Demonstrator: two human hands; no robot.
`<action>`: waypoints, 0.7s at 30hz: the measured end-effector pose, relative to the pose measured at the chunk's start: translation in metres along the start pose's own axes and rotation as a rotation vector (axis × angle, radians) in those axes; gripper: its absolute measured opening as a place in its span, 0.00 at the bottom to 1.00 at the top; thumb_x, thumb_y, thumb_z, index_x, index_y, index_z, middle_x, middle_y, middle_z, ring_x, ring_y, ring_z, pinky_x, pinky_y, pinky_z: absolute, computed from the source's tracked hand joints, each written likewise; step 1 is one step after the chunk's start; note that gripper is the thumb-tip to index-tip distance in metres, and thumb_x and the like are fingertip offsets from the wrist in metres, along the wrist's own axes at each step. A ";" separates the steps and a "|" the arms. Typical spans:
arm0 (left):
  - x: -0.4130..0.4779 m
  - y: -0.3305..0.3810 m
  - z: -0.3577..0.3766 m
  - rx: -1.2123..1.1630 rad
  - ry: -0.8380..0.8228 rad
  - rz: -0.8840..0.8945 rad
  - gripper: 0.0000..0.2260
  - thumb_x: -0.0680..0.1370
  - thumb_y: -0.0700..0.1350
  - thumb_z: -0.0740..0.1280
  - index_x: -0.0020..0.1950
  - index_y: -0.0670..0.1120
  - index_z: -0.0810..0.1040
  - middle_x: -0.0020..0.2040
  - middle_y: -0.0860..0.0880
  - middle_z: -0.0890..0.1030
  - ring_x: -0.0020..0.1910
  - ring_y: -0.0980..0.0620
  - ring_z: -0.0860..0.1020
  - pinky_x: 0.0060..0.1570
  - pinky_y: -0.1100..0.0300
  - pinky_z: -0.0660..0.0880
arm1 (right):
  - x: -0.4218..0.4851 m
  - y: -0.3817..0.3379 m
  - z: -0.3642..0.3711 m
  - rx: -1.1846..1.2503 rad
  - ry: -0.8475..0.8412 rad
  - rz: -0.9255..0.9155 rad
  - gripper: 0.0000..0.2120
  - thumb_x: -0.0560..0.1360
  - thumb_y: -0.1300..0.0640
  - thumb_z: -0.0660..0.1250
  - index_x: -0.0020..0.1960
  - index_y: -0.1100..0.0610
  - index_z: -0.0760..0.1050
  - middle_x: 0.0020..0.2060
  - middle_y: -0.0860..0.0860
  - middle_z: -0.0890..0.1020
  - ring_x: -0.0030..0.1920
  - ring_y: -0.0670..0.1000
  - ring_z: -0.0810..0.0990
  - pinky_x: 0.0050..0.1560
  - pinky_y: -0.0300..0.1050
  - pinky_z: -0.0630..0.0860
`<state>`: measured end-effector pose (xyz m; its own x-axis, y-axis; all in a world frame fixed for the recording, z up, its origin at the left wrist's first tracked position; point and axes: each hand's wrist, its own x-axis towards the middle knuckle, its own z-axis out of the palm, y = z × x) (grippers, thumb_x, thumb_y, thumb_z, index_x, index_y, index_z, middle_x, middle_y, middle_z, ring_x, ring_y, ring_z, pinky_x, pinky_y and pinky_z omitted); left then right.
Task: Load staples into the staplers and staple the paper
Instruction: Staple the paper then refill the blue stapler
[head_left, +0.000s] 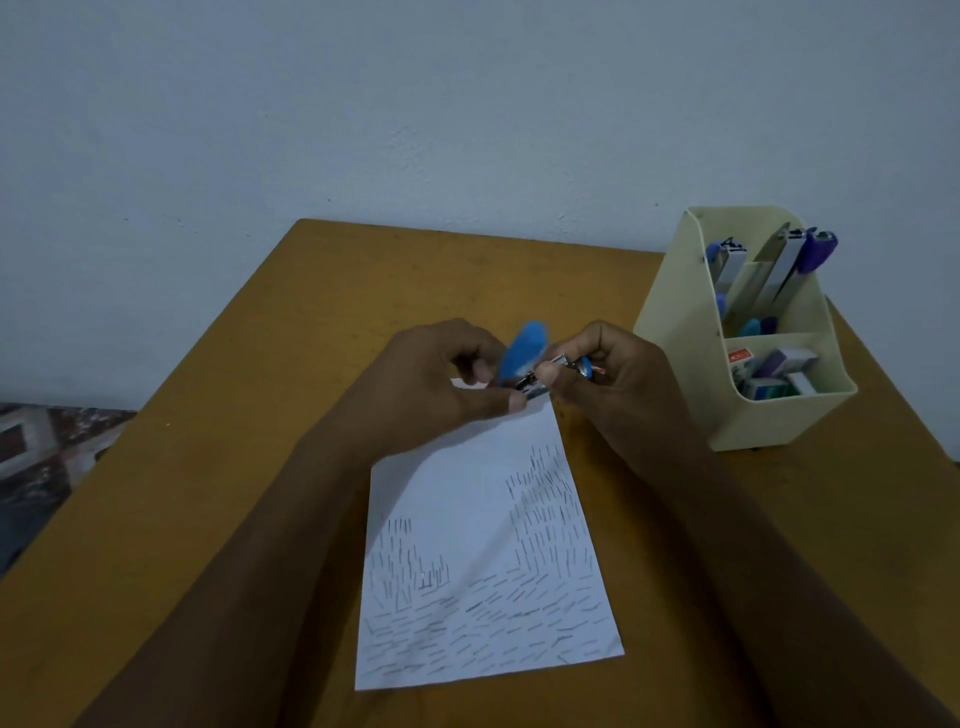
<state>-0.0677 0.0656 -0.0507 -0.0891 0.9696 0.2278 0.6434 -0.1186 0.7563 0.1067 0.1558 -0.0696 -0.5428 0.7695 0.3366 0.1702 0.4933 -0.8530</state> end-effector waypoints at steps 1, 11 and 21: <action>0.001 0.000 0.006 0.045 -0.004 0.008 0.09 0.69 0.50 0.75 0.41 0.56 0.75 0.42 0.55 0.77 0.40 0.59 0.75 0.37 0.71 0.71 | -0.001 -0.001 0.001 0.030 -0.010 -0.003 0.04 0.71 0.55 0.70 0.43 0.54 0.76 0.41 0.45 0.83 0.44 0.46 0.81 0.46 0.41 0.79; 0.002 -0.001 0.010 -0.130 0.061 0.069 0.07 0.74 0.46 0.72 0.48 0.57 0.78 0.38 0.48 0.79 0.36 0.46 0.76 0.38 0.47 0.77 | 0.000 -0.007 0.006 0.247 -0.004 0.034 0.09 0.66 0.50 0.70 0.43 0.54 0.76 0.42 0.50 0.83 0.44 0.57 0.82 0.46 0.50 0.80; 0.005 -0.015 -0.002 -0.007 0.030 -0.113 0.06 0.80 0.48 0.63 0.56 0.51 0.72 0.39 0.55 0.80 0.33 0.63 0.77 0.37 0.58 0.77 | -0.001 0.008 0.012 -0.463 -0.016 0.070 0.16 0.80 0.43 0.54 0.43 0.52 0.72 0.30 0.42 0.71 0.30 0.42 0.70 0.34 0.34 0.64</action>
<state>-0.0791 0.0716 -0.0597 -0.1837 0.9700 0.1591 0.6225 -0.0104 0.7826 0.0992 0.1542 -0.0816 -0.5284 0.8031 0.2754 0.5544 0.5721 -0.6045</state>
